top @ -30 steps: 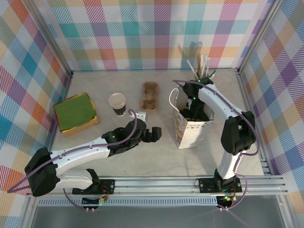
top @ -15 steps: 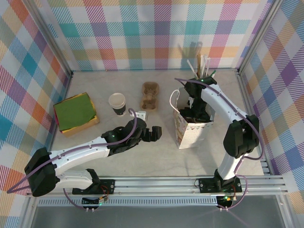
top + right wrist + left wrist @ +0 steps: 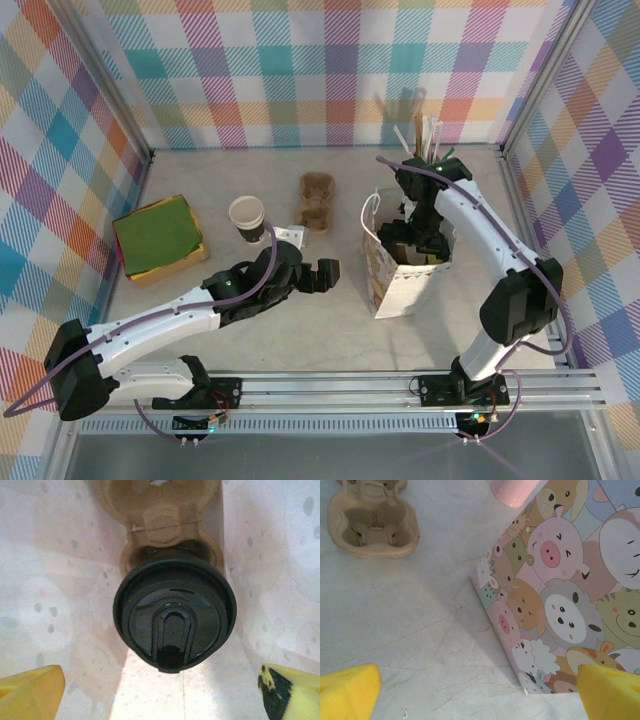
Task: Pack the takeout coffee
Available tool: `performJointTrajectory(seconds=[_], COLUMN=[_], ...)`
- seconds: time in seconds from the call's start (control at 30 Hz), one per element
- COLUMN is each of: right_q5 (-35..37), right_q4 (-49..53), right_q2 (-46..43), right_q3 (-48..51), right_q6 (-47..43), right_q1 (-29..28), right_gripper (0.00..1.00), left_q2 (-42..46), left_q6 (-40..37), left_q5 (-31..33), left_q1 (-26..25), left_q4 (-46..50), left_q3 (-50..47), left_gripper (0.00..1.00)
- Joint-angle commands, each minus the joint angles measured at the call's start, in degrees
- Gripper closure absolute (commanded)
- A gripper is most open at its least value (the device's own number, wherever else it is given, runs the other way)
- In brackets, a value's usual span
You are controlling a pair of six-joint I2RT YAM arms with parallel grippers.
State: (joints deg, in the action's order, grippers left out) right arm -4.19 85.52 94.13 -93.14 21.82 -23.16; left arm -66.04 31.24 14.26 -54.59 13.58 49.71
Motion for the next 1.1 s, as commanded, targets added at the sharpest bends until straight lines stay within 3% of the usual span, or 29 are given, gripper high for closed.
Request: performJointTrajectory(seconds=[0.0, 0.5, 0.87, 0.93, 1.0, 1.07], right_q5=[-0.3, -0.5, 0.3, 0.4, 0.7, 1.0], right_q4=[0.3, -3.9, -2.4, -2.5, -2.6, -2.9], right_q2=[-3.0, -5.9, -6.9, -7.4, -8.0, -8.8], right_q3=[-2.0, 1.7, -3.7, -4.3, -4.7, -5.0], right_q6=[0.8, -0.1, -0.2, -0.2, -0.3, -0.2], right_q1=[0.1, 0.5, 0.5, 0.5, 0.5, 0.5], right_gripper=[0.01, 0.01, 0.00, 0.03, 0.12, 0.13], left_q2=[1.7, 2.0, 2.2, 2.1, 2.0, 2.0], left_q6=[-1.8, -2.0, -2.0, -2.0, -2.0, -2.0], left_q5=[1.4, 2.1, 2.8, 2.8, 2.9, 2.8], left_q1=[0.5, 0.5, 0.5, 0.5, 0.5, 0.5], left_q4=[1.8, 5.8, 6.5, 6.7, 6.7, 6.9], left_q3=[2.7, 4.8, 5.3, 5.4, 5.6, 5.8], left_gripper=[0.00, 0.00, 0.00, 0.00, 0.00, 0.00])
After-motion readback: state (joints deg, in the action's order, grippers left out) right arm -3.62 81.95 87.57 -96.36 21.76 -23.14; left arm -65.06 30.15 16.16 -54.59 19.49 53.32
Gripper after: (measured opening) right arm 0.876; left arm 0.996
